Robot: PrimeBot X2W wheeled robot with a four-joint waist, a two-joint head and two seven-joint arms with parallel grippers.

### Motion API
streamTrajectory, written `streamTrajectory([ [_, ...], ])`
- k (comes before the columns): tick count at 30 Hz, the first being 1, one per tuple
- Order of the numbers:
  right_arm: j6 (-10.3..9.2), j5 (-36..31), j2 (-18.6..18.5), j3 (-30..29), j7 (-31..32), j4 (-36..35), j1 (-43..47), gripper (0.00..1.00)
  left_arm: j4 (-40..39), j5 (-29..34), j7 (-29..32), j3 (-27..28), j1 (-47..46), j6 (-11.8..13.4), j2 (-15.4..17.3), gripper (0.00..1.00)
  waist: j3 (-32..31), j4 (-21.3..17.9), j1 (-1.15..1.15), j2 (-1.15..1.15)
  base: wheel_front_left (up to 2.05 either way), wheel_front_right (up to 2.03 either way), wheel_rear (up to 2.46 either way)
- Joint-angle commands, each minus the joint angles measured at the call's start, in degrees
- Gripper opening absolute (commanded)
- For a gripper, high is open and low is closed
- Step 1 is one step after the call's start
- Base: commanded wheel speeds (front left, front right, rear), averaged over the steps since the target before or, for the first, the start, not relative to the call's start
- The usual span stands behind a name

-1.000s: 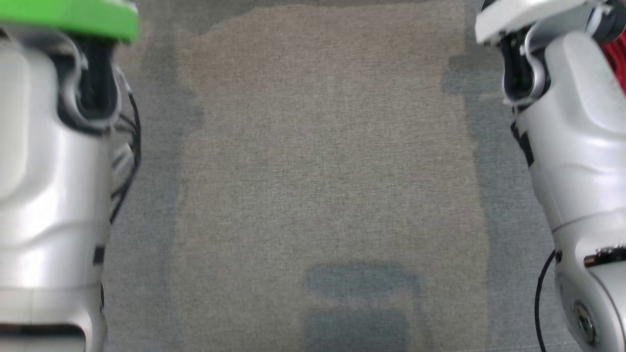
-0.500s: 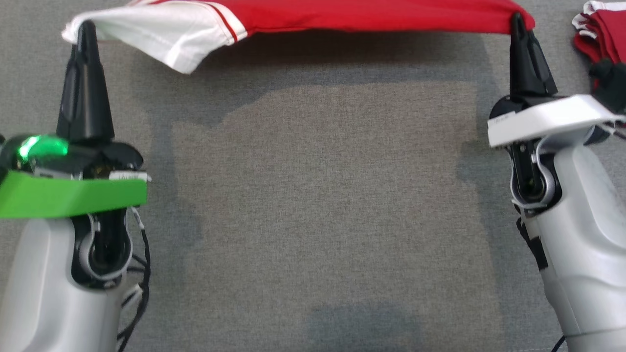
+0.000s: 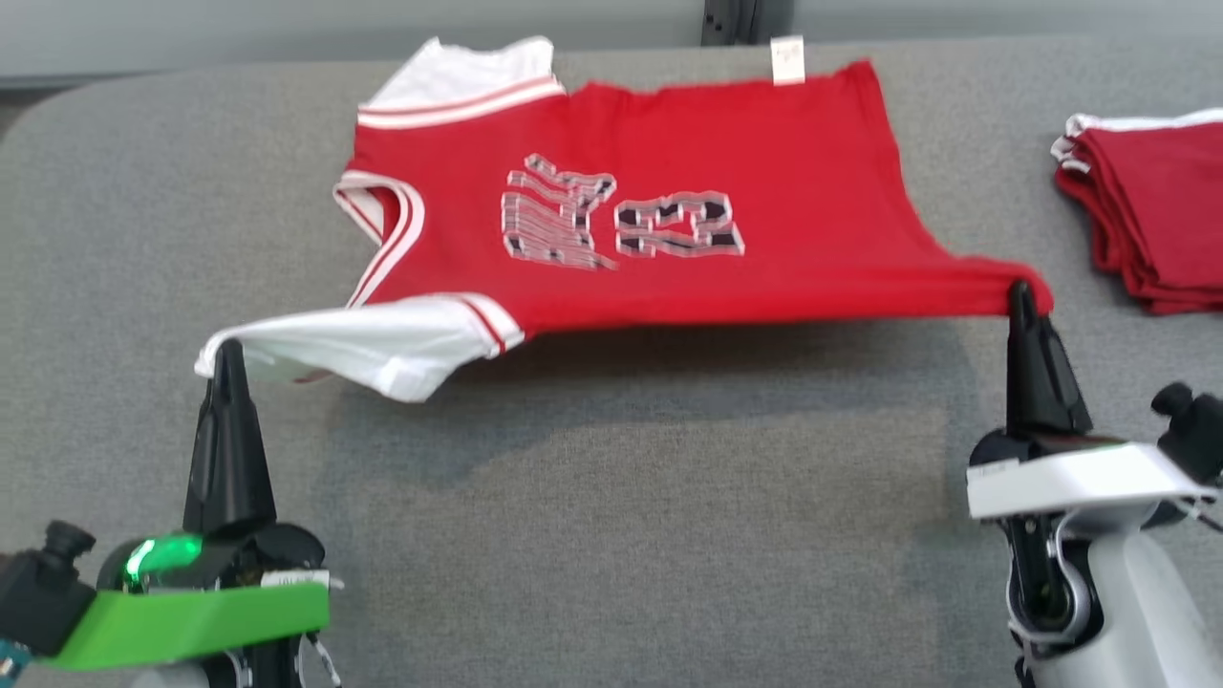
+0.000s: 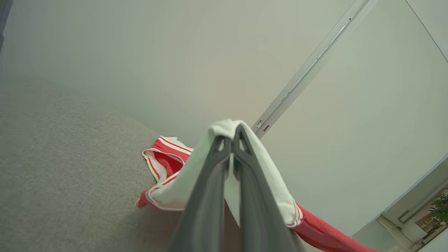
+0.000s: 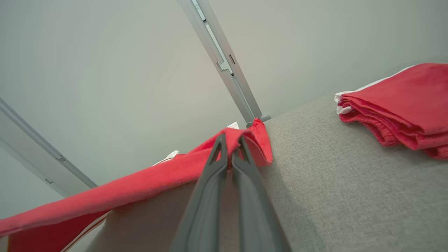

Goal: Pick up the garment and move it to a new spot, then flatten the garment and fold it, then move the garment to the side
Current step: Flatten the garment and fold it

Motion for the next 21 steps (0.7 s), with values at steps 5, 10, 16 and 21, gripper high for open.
streamTrajectory([
  [5, 0.0, -0.1, 0.8, 0.1, -0.2, -4.1, 6.7, 0.0, -3.3, 0.8, -0.3, -0.1, 5.8, -0.5, -0.3, 0.0, -7.7, -0.6, 0.0, 0.0, 0.0, 0.0, 0.0],
  [10, -0.01, -0.5, 1.1, -0.4, 0.2, -9.0, 12.4, 0.0, -8.5, 1.9, -0.2, -0.3, 10.3, -0.4, 0.4, 0.0, -9.5, -1.1, 0.0, 0.0, 0.0, 0.0, 0.0],
  [16, -0.01, -0.8, 1.5, -2.2, 3.5, -13.6, 19.0, 0.0, -12.8, 2.4, 1.5, -0.4, 15.2, 0.7, 1.9, 0.0, -9.9, -1.6, 0.0, 0.0, 0.0, 0.0, 0.0],
  [21, 0.0, -1.2, 1.7, -1.3, 5.5, -12.0, 22.0, 0.0, -10.8, 4.7, 2.6, -1.9, 17.4, 0.8, 3.4, 0.0, -9.3, -1.7, 0.0, 0.0, 0.0, 0.0, 0.0],
])
